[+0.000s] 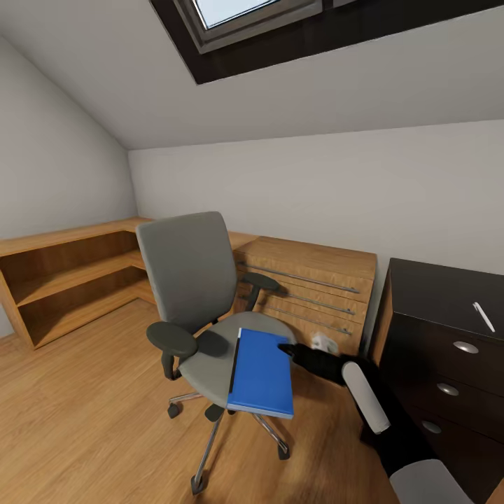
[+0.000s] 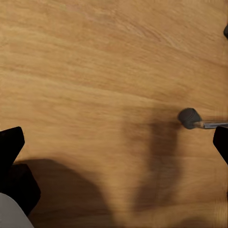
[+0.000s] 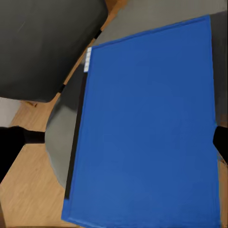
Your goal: In the bedroom, organize the workspace by keeping the computer under the desk, ensuring the monitor is on the desk, placing the keyboard on the desk next to the monitor, placing the mouse on the desk next to the keyboard, moving the folder from the swivel chair onto the desk next to the mouse, stacking the notebook on top of the folder with the pen on top of the notebook, and positioning the swivel chair next to the desk.
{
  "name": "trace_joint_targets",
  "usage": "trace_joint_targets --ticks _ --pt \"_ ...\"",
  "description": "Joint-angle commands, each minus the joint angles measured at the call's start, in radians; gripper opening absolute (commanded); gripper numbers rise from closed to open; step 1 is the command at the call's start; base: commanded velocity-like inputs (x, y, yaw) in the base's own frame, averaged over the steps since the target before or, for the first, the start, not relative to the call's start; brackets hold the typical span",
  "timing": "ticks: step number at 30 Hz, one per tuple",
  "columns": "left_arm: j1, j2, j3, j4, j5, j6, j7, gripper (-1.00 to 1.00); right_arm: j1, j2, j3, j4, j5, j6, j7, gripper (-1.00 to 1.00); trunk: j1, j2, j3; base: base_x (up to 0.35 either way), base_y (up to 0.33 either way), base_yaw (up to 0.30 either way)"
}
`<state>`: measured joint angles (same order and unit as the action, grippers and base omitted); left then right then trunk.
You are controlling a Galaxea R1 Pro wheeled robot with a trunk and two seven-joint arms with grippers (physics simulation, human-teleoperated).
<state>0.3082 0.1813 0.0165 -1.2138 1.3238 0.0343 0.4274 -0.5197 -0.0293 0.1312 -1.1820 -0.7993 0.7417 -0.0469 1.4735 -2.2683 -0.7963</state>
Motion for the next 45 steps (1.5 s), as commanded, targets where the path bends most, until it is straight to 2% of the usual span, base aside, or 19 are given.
trace_joint_targets --ticks 1,3,4,8,10,16,20,24,31,36,37,38,41,42,45 --pt "0.0 -0.001 0.001 -0.001 -0.01 0.002 0.006 1.0 0.012 -0.001 -0.011 -0.002 -0.011 0.001 -0.005 1.0 0.0 0.0 -0.001 0.0 0.001 -0.003" --pt "0.0 -0.004 0.002 0.001 -0.046 0.0 0.005 1.0 0.038 0.001 -0.054 -0.002 -0.019 -0.002 -0.004 1.0 0.0 0.0 -0.001 0.0 0.001 -0.002" --pt "0.0 -0.004 0.002 0.001 -0.046 0.0 0.005 1.0 0.038 0.001 -0.054 -0.002 -0.019 -0.002 -0.004 1.0 0.0 0.0 -0.001 0.0 0.001 -0.002" --pt "0.0 -0.009 0.003 0.003 -0.101 -0.002 0.0 1.0 0.076 0.006 -0.171 -0.011 -0.034 -0.009 -0.005 1.0 0.0 0.0 -0.001 0.0 0.0 -0.001" --pt "0.0 -0.01 0.003 0.004 -0.114 -0.002 -0.002 1.0 0.086 0.007 -0.209 -0.015 -0.037 -0.01 -0.004 1.0 0.0 0.0 -0.001 0.0 0.0 0.0" --pt "0.0 -0.011 0.003 0.007 -0.138 -0.002 -0.005 1.0 0.104 0.008 -0.267 -0.019 -0.046 -0.012 -0.004 1.0 0.0 0.0 -0.001 -0.005 0.002 0.0" --pt "0.0 -0.011 0.003 0.008 -0.145 -0.002 -0.005 1.0 0.13 0.007 -0.305 -0.025 -0.118 -0.009 -0.004 1.0 0.0 0.0 0.0 -0.078 0.127 -0.073" --pt "0.0 -0.011 0.003 0.008 -0.144 -0.001 -0.006 1.0 0.142 0.007 -0.323 -0.015 -0.205 -0.009 -0.006 1.0 0.0 0.0 0.002 -0.053 0.094 -0.194" --pt "0.0 -0.012 0.003 -0.001 -0.136 -0.001 -0.007 1.0 0.145 0.007 -0.327 0.06 -0.238 -0.007 -0.004 1.0 0.0 0.0 0.007 -0.01 0.018 -0.244" --pt "-0.054 -0.025 -0.028 -0.038 -0.134 0.049 -0.044 1.0 0.145 0.002 -0.327 0.065 -0.242 -0.009 -0.003 1.0 0.0 0.0 0.008 -0.001 0.002 -0.106" --pt "-0.065 -0.031 -0.032 -0.043 -0.134 0.058 -0.051 1.0 0.143 0.001 -0.327 0.064 -0.241 -0.009 -0.003 1.0 0.0 0.0 0.008 -0.001 0.001 -0.166" --pt "-0.098 -0.064 -0.042 -0.052 -0.135 0.073 -0.072 1.0 0.139 -0.001 -0.328 0.063 -0.241 -0.01 -0.003 1.0 0.0 0.0 0.008 0.0 0.001 -0.23" --pt "-0.123 -0.101 -0.045 -0.059 -0.137 0.077 -0.085 1.0 0.136 -0.002 -0.328 0.061 -0.241 -0.01 -0.003 1.0 0.0 0.0 0.008 0.0 0.0 -0.254" --pt "-0.152 -0.134 -0.049 -0.067 -0.14 0.05 -0.096 1.0 0.134 -0.002 -0.325 0.043 -0.242 -0.005 -0.003 1.0 0.0 0.0 0.008 0.0 0.0 -0.287" --pt "-0.162 -0.145 -0.054 -0.089 -0.14 -0.002 -0.104 1.0 0.133 -0.002 -0.323 0.023 -0.242 -0.001 -0.003 1.0 0.0 0.0 0.008 0.0 0.0 -0.224"
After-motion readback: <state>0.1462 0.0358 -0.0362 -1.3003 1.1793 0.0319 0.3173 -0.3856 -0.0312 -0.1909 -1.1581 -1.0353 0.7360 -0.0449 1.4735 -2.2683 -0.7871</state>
